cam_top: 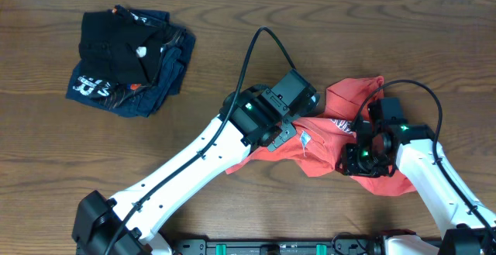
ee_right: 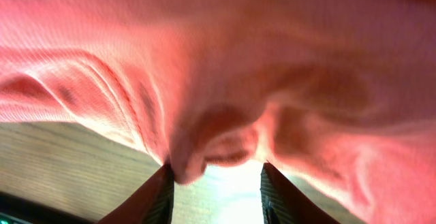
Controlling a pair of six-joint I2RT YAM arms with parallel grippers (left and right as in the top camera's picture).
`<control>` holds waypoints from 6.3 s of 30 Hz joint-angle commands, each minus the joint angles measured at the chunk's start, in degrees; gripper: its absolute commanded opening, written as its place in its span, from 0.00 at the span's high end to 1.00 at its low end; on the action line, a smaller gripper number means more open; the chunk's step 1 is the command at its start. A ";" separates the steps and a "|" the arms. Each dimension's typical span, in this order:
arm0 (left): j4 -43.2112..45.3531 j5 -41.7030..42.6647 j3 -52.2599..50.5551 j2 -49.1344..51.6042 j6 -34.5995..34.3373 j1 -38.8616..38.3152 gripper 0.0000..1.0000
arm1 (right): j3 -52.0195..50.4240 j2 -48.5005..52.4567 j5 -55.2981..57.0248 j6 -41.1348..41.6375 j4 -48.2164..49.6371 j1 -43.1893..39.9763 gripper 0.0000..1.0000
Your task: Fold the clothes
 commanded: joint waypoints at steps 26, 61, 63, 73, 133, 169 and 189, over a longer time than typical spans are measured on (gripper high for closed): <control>0.28 -1.14 0.26 0.09 0.13 0.20 0.94 | 5.68 -3.56 11.08 3.26 4.90 3.28 0.99; 0.31 -1.57 0.26 0.09 0.15 0.31 0.94 | 7.10 -2.89 -0.55 -3.93 -3.56 11.74 0.57; 0.31 -1.57 0.26 0.09 0.15 0.31 0.94 | 7.06 -2.86 3.85 -1.38 -3.21 14.51 0.57; 0.42 -0.76 0.28 -2.40 -1.20 0.28 0.94 | 0.48 -2.78 11.82 6.03 7.76 20.35 0.58; 6.78 -0.17 8.98 -8.72 -0.09 0.17 0.94 | 0.31 -8.92 41.05 17.42 8.90 38.25 0.52; 6.51 -4.74 9.44 -10.88 0.31 0.13 0.94 | -6.51 -5.14 38.36 29.20 23.08 38.40 0.48; 2.58 -8.04 9.44 -10.88 0.39 0.15 0.94 | 0.85 -19.50 53.88 35.26 2.89 34.21 0.99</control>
